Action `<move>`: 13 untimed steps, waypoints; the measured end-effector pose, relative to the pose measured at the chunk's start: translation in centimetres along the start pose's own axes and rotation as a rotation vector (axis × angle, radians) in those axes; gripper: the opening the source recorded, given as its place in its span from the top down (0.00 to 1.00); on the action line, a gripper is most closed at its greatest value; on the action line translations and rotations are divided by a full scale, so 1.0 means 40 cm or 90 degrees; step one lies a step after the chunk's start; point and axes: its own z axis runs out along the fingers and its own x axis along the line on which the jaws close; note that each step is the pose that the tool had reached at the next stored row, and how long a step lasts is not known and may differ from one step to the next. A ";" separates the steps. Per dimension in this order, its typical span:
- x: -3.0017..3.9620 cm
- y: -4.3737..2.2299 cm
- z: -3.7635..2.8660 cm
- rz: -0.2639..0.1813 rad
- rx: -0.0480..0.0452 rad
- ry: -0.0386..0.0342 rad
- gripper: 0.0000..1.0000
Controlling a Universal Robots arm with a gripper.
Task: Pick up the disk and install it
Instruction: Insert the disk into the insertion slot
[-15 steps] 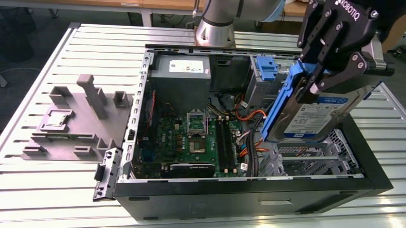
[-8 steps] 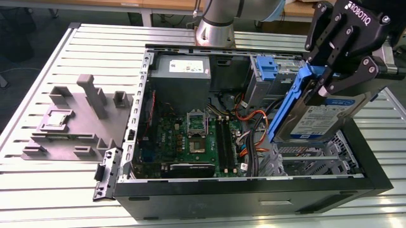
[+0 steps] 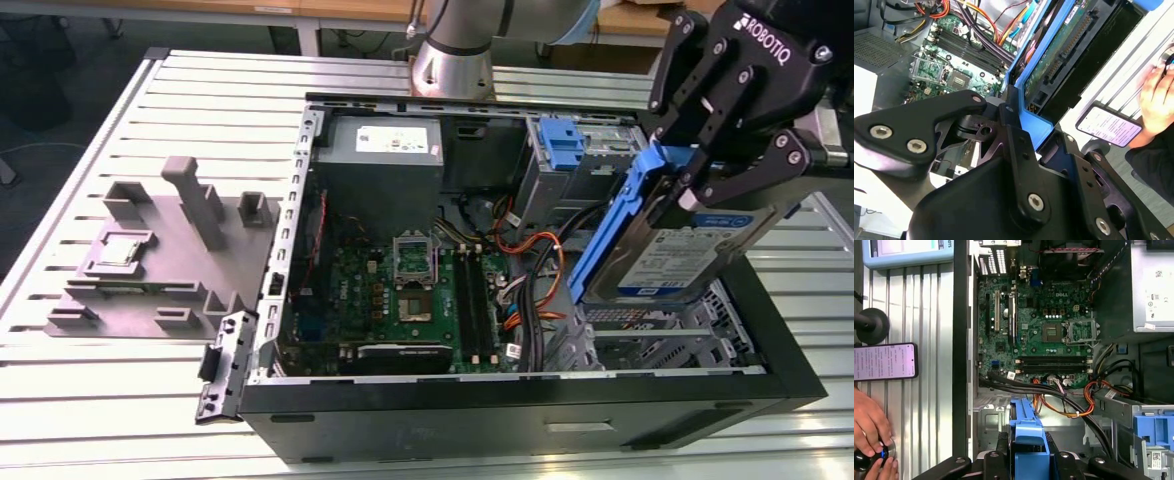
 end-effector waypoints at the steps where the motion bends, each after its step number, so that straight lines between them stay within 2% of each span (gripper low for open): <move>1: 0.000 -0.002 0.001 -0.001 0.0000 0.0001 0.64; 13: 0.005 -0.037 0.013 -0.008 0.0001 0.0003 0.64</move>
